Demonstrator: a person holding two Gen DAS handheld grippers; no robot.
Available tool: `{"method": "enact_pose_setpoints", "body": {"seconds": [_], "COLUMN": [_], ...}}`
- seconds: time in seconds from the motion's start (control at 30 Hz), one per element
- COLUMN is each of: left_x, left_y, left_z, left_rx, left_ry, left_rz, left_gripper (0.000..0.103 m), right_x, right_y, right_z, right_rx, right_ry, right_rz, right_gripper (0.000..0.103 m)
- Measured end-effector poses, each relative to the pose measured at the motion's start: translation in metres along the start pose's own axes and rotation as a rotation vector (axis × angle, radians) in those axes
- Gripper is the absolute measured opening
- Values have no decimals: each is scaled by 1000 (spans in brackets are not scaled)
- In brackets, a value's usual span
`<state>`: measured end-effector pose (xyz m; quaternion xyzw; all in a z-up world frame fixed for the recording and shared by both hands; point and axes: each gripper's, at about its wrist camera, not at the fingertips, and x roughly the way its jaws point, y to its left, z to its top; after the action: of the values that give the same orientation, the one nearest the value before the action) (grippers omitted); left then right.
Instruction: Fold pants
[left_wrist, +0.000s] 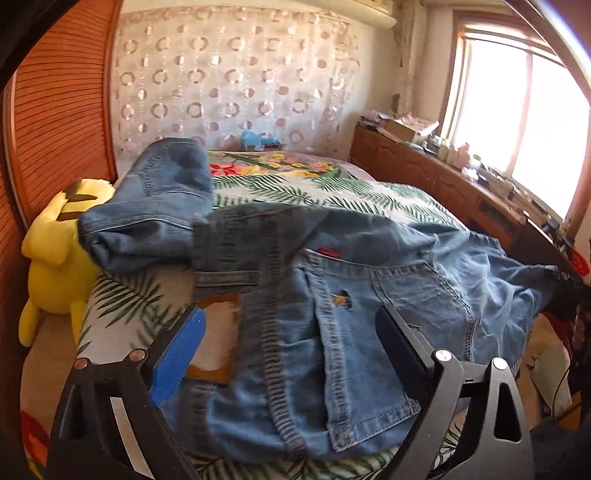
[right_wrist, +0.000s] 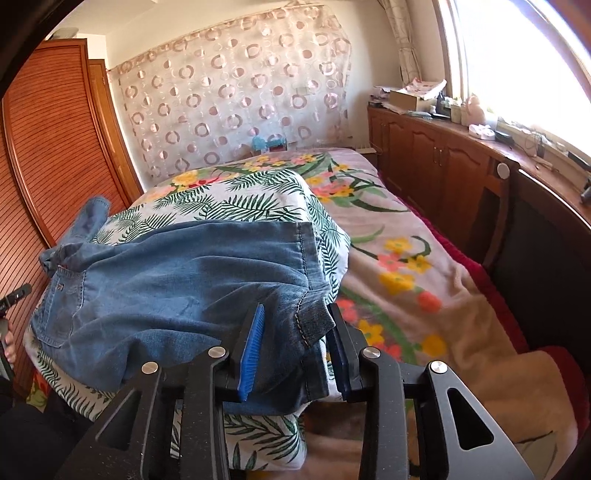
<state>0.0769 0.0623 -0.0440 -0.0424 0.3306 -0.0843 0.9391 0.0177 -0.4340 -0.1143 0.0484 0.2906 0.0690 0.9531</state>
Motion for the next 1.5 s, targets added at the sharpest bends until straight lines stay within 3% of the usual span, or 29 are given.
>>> {"method": "enact_pose_setpoints", "body": {"seconds": [0.27,0.3,0.37,0.67,0.9,1.07,1.17,1.23,1.27,1.3,1.33,1.37,1.5], "left_x": [17,18,20,25,48,76,87,88,89,88,88,87,83], "left_y": [-6,-5,-1,33,57,57,55,55,55,55,55,55,54], "left_z": [21,25,31,50,61,60,55,54,54,54,54,54,56], "left_rx": [30,36,37,20,18,16,21,23,24,24,25,26,38], "left_ry": [-9,-14,-23,-37,6,81,112,117,118,115,116,119,110], "left_rz": [2,10,21,72,89,33,33,38,41,42,40,41,37], "left_gripper": [93,93,93,93,91,79,64,48,46,38,33,33,21], "right_x": [-13,-15,-13,71,131,150,154,156,155,154,152,149,126], "right_y": [-8,-8,-6,-3,-4,-11,-15,-16,-16,-16,-16,-16,-17], "right_z": [18,22,30,63,83,85,89,90,91,91,92,92,95], "right_rx": [-9,-15,-35,-74,-97,-93,-75,-73,-75,-77,-77,-77,-70], "right_ry": [-38,-49,-59,22,160,235,250,253,250,246,237,219,110], "right_rz": [-41,-48,-40,-10,11,20,39,58,59,62,73,85,65], "right_gripper": [35,37,51,54,54,54,54,54,48,36,30,23,19]}}
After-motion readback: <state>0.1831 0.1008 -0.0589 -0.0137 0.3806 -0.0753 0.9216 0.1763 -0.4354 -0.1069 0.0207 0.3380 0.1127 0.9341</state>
